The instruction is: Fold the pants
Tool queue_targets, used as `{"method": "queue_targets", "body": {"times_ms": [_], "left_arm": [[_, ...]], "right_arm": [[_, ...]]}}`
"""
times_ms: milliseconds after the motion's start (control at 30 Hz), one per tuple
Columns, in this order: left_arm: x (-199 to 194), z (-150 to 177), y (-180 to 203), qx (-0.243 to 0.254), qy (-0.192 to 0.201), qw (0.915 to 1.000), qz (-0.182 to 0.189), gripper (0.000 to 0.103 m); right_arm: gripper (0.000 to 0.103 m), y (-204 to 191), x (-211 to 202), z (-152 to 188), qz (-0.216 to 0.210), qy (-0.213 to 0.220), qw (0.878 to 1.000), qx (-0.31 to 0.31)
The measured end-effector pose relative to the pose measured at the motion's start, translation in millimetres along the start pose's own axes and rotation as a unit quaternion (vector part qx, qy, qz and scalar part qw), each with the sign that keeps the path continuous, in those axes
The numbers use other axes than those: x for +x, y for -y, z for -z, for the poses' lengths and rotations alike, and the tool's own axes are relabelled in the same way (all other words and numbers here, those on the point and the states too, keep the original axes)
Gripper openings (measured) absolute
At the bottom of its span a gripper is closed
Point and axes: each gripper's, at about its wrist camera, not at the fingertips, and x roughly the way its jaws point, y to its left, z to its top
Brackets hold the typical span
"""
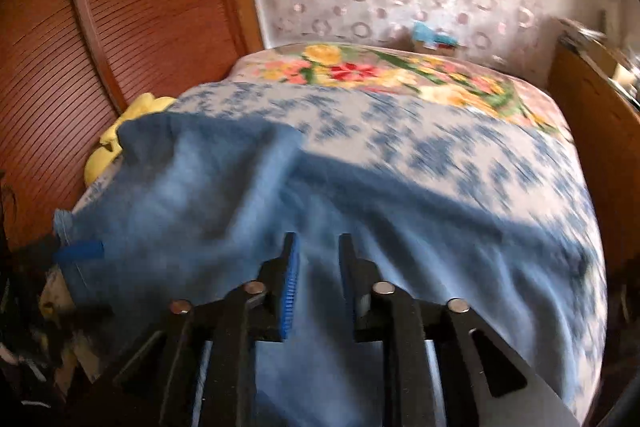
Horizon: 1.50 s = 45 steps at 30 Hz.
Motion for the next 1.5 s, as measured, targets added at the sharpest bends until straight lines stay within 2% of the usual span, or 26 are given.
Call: {"method": "queue_targets", "body": {"times_ms": [167,567,833,1200,1500], "left_arm": [[2.6,-11.0,11.3,0.011,0.004,0.9999,0.003,0.078],[8.1,-19.6,33.1,0.032,0.006,0.9994,0.012,0.078],[11.8,-27.7,48.5,0.045,0.008,0.9989,0.011,0.078],[23.8,-26.7,47.7,0.04,-0.007,0.9992,0.003,0.078],[25.8,-25.7,47.0,0.035,-0.009,0.9994,0.001,0.078]], "right_arm": [[0.041,29.3,-43.4,35.2,0.03,0.011,0.999,0.033],[0.044,88.8,-115.2,90.9,0.112,0.04,0.987,0.112],[0.045,103.0,-113.5,112.7,0.137,0.027,0.981,0.134],[0.046,107.7,-101.0,125.7,0.133,-0.008,0.98,0.145],[0.046,100.3,-103.0,129.2,0.163,-0.011,0.979,0.118]]}}
